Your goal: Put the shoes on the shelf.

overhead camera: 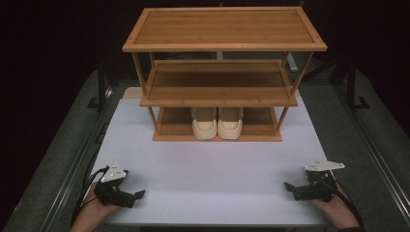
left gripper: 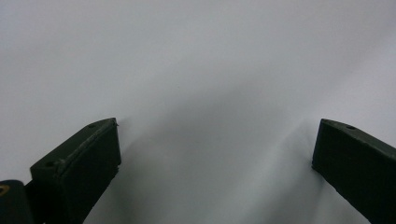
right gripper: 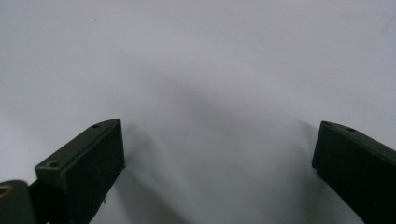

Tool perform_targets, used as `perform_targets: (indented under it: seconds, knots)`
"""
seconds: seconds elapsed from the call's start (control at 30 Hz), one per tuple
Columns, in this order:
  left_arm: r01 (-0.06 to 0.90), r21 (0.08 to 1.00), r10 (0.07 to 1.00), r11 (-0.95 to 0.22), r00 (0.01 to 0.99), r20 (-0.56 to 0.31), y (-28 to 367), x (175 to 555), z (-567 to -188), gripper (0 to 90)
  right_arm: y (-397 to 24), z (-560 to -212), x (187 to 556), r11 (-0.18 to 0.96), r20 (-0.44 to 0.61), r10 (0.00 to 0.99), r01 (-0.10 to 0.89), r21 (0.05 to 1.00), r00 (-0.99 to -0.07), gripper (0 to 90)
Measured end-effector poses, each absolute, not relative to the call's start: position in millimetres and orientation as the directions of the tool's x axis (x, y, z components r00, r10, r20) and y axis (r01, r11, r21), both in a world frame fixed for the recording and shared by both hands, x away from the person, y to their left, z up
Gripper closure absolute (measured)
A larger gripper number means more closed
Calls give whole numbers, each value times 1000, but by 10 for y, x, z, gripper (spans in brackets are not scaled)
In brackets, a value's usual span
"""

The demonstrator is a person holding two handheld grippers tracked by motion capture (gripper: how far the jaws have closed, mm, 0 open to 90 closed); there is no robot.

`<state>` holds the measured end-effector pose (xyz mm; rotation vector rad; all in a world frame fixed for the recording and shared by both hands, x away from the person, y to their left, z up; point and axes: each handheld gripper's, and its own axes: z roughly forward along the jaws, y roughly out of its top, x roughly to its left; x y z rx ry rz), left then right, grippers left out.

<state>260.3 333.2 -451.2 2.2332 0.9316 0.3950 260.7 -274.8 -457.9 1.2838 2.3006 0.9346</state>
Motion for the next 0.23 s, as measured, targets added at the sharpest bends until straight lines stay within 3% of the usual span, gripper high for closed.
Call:
perform_targets:
  seconds: [0.23]
  knots:
    - [511,689,716,-513,698,16,3335,2603,-4513,5,-2747,-4580,2604,373,18,848,619,691,-530,19]
